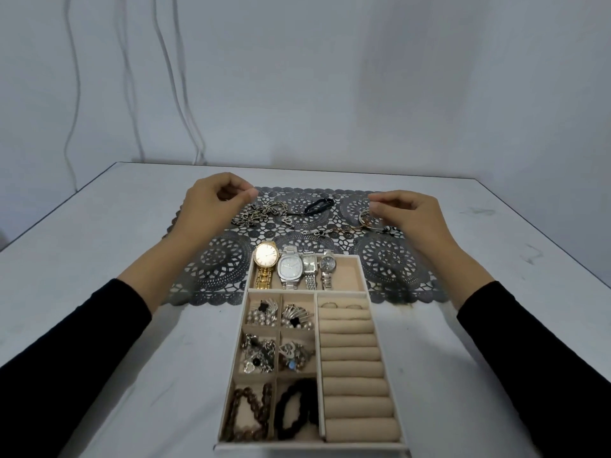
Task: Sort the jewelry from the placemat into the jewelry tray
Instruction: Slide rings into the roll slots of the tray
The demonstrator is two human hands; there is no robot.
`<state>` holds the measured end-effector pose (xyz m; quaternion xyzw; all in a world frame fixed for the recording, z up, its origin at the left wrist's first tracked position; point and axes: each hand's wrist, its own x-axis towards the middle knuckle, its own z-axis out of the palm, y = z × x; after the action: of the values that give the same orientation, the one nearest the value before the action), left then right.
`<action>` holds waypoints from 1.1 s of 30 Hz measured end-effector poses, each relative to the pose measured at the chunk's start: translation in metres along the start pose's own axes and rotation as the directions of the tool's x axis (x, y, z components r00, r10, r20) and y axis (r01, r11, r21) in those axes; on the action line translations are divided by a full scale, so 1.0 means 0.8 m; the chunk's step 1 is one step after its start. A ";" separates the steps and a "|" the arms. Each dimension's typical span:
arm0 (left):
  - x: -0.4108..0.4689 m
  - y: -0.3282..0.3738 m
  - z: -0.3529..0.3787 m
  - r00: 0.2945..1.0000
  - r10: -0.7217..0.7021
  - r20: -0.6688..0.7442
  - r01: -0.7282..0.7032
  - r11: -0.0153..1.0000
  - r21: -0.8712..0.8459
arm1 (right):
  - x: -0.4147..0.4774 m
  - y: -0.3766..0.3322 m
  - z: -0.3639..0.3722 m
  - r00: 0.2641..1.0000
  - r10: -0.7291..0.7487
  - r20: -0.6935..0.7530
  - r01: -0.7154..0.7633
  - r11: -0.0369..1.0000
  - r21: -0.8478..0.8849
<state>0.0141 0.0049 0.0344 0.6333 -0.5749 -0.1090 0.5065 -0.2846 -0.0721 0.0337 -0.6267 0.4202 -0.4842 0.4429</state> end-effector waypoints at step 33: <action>-0.158 0.074 0.032 0.979 0.113 0.168 -0.076 0.973 -0.217 | -0.167 -0.021 -0.010 0.898 -0.104 0.427 0.216 0.951 -0.222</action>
<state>-0.0809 0.1082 0.0115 0.5359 -0.6329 -0.2011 0.5214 -0.3145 0.0584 0.0194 -0.8001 0.3251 -0.3168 0.3921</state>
